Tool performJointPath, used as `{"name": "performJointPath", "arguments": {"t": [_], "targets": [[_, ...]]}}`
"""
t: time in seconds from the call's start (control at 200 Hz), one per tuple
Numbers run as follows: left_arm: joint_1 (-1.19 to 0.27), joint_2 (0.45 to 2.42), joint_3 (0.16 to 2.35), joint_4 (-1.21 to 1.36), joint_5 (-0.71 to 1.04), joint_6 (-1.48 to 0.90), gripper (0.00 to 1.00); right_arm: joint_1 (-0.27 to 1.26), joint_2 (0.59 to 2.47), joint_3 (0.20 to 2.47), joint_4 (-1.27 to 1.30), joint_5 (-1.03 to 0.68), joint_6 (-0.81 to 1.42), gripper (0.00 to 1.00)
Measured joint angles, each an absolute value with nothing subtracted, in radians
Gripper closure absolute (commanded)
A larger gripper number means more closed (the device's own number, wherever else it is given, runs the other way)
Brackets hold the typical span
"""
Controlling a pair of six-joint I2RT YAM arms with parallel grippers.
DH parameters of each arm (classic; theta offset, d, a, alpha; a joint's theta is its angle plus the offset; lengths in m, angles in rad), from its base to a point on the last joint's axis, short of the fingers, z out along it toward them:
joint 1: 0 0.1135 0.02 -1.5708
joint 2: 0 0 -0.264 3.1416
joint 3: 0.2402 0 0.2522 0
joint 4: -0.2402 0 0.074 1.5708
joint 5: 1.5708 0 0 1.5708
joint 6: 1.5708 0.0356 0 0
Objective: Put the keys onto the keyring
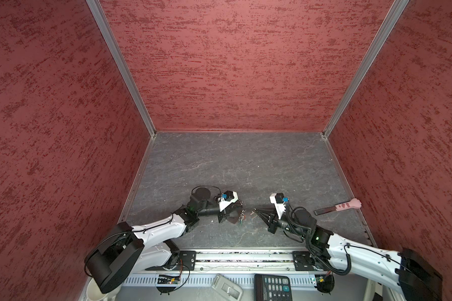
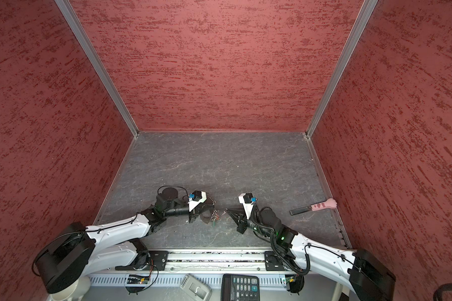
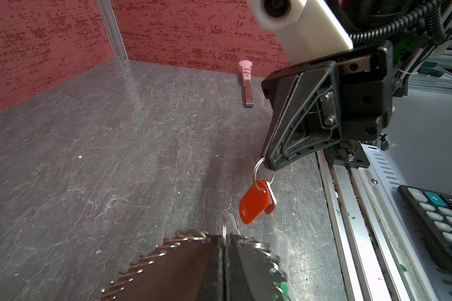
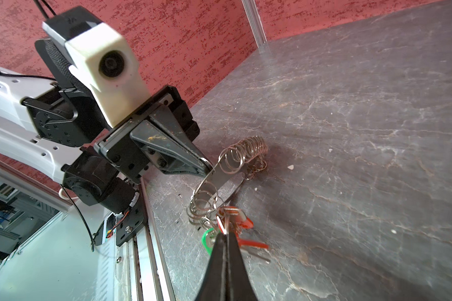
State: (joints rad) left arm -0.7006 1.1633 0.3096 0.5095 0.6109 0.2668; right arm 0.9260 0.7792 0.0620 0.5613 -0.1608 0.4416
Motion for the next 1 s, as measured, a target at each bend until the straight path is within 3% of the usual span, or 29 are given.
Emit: {"name": "performJointPath", "arguments": {"t": [0.501, 1.002], "targets": [[-0.701, 1.143, 0.293, 0.546, 0.681, 0.267, 1.00, 0.926, 1.082, 0.057, 1.004, -0.218, 0.356, 1.00], [-0.700, 1.145, 0.291, 0.579, 0.812, 0.266, 1.00, 0.926, 1.116, 0.075, 1.108, -0.297, 0.321, 1.00]]}}
